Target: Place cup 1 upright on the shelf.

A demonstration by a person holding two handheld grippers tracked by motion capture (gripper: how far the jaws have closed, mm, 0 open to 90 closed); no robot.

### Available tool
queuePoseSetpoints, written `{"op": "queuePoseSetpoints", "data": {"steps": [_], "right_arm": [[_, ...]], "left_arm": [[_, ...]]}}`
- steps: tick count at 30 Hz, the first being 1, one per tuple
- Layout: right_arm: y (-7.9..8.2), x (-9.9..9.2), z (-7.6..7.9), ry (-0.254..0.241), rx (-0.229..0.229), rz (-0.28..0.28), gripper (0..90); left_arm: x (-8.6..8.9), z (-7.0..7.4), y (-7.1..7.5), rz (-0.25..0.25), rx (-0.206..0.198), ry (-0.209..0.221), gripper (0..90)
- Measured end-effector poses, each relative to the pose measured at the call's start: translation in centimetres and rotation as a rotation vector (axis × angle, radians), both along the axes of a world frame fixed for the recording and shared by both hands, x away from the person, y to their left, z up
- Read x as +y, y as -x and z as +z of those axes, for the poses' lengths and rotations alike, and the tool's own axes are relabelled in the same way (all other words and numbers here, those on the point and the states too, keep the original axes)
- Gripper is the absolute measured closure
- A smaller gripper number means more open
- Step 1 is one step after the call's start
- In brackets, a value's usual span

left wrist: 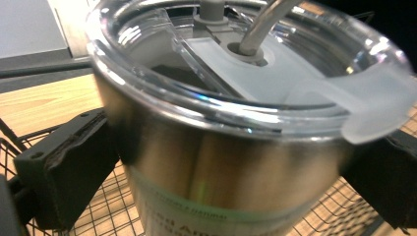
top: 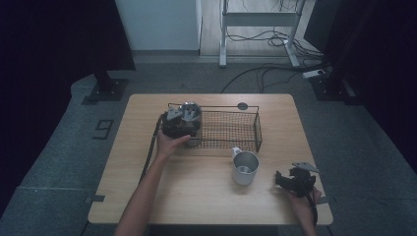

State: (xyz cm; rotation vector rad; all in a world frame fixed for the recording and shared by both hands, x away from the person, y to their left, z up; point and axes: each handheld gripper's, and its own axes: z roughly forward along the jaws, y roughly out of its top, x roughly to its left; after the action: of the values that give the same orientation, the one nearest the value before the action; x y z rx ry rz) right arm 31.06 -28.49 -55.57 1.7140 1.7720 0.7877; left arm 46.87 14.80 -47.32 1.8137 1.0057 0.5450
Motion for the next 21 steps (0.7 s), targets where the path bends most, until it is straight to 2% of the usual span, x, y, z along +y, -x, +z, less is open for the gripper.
{"op": "queuePoseSetpoints", "data": {"steps": [2, 8, 13, 15, 21], "right_arm": [[0.0, 0.0, 0.0, 0.0, 0.0, 0.0, 10.7], [0.0, 0.0, 0.0, -0.002, 0.0, -0.001, 10.7], [0.0, 0.0, 0.0, -0.001, 0.0, -0.001, 10.7], [0.0, 0.0, 0.0, -0.001, -0.001, -0.001, 10.7], [0.0, 0.0, 0.0, -0.001, -0.001, -0.002, 10.7]], "left_arm": [[0.2, 0.2, 0.2, 0.003, -0.006, -0.013, 0.0], [1.2, 0.3, 1.3, 0.003, -0.001, 0.023, 0.0], [2.1, 0.4, 2.1, 0.01, -0.014, 0.045, 0.0], [2.9, 0.7, 2.8, 0.007, -0.026, 0.07, 0.0], [3.8, 0.9, 4.3, -0.007, -0.04, 0.076, 0.0]]}}
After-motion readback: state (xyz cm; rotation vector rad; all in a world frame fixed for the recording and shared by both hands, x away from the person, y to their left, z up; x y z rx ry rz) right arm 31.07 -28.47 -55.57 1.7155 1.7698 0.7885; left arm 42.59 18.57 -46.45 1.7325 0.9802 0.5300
